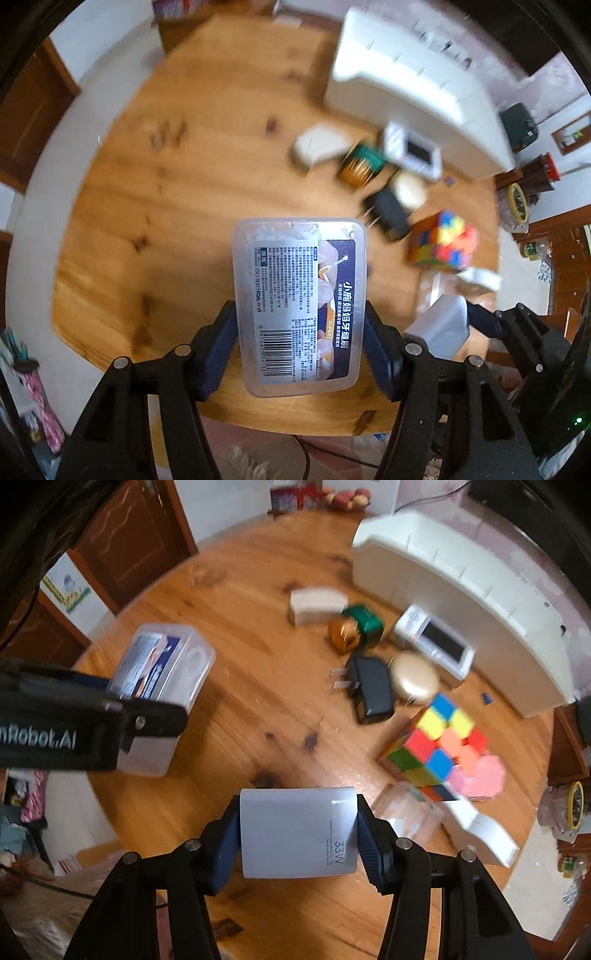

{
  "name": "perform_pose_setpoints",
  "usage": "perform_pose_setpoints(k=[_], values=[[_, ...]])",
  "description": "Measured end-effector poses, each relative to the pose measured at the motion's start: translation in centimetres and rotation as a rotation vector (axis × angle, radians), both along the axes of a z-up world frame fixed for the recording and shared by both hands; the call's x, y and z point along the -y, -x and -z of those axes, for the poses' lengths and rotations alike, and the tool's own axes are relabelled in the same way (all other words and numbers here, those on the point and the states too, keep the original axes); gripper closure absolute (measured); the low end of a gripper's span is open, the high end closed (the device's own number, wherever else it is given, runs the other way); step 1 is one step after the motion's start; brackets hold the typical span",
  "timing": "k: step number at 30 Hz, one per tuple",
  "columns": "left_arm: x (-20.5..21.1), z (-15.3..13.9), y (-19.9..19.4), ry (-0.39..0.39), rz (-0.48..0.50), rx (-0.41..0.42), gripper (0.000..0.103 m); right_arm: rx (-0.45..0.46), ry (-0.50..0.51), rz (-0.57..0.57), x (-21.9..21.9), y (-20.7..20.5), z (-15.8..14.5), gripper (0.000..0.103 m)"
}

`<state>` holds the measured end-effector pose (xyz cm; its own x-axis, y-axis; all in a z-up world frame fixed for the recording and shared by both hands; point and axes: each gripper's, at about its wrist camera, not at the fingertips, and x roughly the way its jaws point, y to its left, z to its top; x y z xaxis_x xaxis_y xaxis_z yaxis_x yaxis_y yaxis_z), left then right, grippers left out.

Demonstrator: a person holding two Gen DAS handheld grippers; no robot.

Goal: Organize rigid objects
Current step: 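Carry the box with the left tool into the white tray while the right tool carries the charger there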

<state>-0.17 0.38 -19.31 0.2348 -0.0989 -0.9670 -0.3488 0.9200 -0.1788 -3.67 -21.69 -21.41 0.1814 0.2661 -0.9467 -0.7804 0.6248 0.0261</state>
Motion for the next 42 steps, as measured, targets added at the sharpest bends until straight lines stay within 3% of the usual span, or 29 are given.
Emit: perform_pose_setpoints(k=[7, 14, 18, 23, 27, 31, 39, 42], values=[[1.9, -8.5, -1.3, -0.022, 0.059, 0.194, 0.036, 0.075, -0.119, 0.067, 2.9, -0.8, -7.9, 0.046], [2.7, -15.2, -5.8, -0.052, 0.13, 0.332, 0.036, 0.143, -0.231, 0.202, 5.3, -6.2, -17.2, 0.046], [2.8, -17.4, -9.1, -0.068, 0.183, 0.376, 0.036, 0.2, -0.264, 0.288, 6.6, -9.4, -20.9, 0.046], [3.5, -18.5, -15.0, -0.086, 0.25, 0.416, 0.036, 0.239, -0.259, 0.398, 6.8, -14.6, -22.8, 0.046], [4.0, -16.6, -19.8, -0.052, 0.284, 0.411, 0.036, 0.207, -0.239, 0.48, 6.7, -18.9, -22.4, 0.046], [4.7, -11.9, -24.5, -0.018, 0.307, 0.354, 0.036, 0.187, -0.164, 0.549, 6.0, -23.8, -19.7, 0.046], [5.7, -0.2, -31.5, 0.065, 0.338, 0.184, 0.036, 0.016, -0.045, 0.631, 4.8, -30.7, -8.9, 0.046], [5.7, 2.7, -33.2, 0.108, 0.337, 0.125, 0.036, -0.047, -0.009, 0.645, 4.1, -31.8, -4.9, 0.046]])
